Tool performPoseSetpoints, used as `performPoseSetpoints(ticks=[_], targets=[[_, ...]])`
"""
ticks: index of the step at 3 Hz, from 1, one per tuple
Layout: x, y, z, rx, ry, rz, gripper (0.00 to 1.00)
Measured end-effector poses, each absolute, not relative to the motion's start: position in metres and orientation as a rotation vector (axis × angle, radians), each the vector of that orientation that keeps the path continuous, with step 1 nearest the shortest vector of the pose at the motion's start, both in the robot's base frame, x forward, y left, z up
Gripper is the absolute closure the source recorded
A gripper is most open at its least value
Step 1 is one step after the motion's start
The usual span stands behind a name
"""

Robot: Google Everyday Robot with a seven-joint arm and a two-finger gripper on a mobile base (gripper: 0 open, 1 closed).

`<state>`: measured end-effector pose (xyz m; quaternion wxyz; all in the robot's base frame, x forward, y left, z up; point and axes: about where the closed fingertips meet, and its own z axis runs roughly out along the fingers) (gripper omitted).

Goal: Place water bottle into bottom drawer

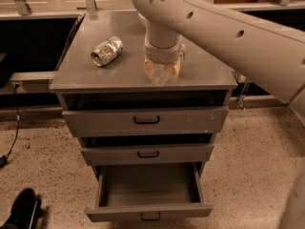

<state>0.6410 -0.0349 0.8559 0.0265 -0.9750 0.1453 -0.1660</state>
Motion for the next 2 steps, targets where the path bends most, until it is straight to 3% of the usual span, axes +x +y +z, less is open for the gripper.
performPoseSetpoints(ticks=[1, 2], targets=[[0.611, -0.061, 0.906, -2.848, 0.796, -0.478, 1.0], [0.583, -0.106, 0.949, -2.607, 1.151, -0.466, 1.0]])
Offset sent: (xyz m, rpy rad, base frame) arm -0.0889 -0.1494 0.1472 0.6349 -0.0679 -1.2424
